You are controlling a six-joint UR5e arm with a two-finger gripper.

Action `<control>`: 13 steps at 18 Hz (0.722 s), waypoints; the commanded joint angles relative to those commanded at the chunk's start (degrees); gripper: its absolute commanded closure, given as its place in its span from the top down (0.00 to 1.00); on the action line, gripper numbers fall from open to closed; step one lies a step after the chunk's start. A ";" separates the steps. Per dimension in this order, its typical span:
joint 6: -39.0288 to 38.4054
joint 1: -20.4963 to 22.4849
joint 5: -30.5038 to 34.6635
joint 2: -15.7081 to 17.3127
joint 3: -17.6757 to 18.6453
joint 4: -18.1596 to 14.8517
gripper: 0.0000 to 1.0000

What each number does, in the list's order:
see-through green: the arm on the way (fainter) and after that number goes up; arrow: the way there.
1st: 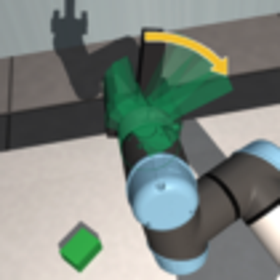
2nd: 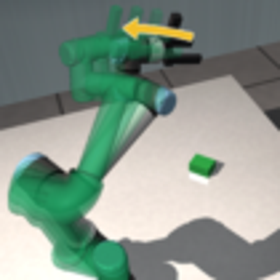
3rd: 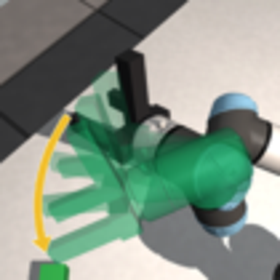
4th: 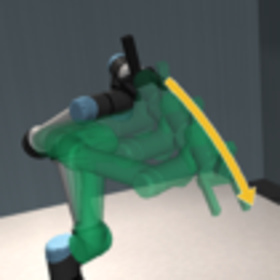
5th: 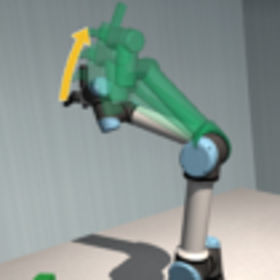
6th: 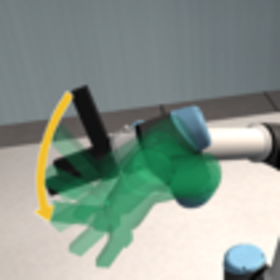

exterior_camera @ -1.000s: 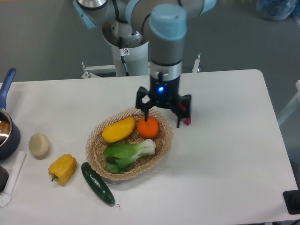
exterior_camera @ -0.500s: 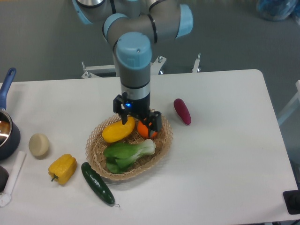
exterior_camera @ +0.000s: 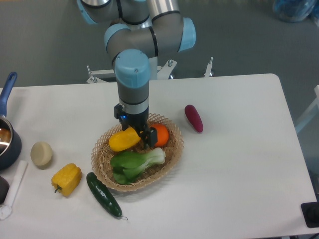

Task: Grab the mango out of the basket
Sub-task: 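Lower the gripper onto the yellow mango in the basket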

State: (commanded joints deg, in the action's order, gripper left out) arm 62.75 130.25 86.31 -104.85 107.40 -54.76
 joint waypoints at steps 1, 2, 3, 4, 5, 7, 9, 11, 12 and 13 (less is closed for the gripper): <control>0.26 -0.09 0.09 -0.62 0.00 0.09 1.00; 0.44 -0.17 0.00 -1.23 0.17 0.09 1.00; 0.61 -0.18 0.09 -1.50 0.26 0.09 1.00; 1.40 -0.18 0.09 -1.76 0.61 0.09 1.00; 2.36 -0.18 0.09 -1.76 0.96 0.17 1.00; 2.64 -0.18 0.09 -1.33 1.67 0.09 1.00; 4.04 -0.18 0.09 -1.15 2.46 0.09 1.00; 4.57 -0.18 0.09 -1.06 2.90 0.09 1.00; 4.66 -0.18 0.09 -1.06 2.90 0.09 1.00; 4.92 -0.18 0.09 -1.06 2.99 0.09 1.00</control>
State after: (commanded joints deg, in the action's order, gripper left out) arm 67.67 130.08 86.40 -105.91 110.39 -54.67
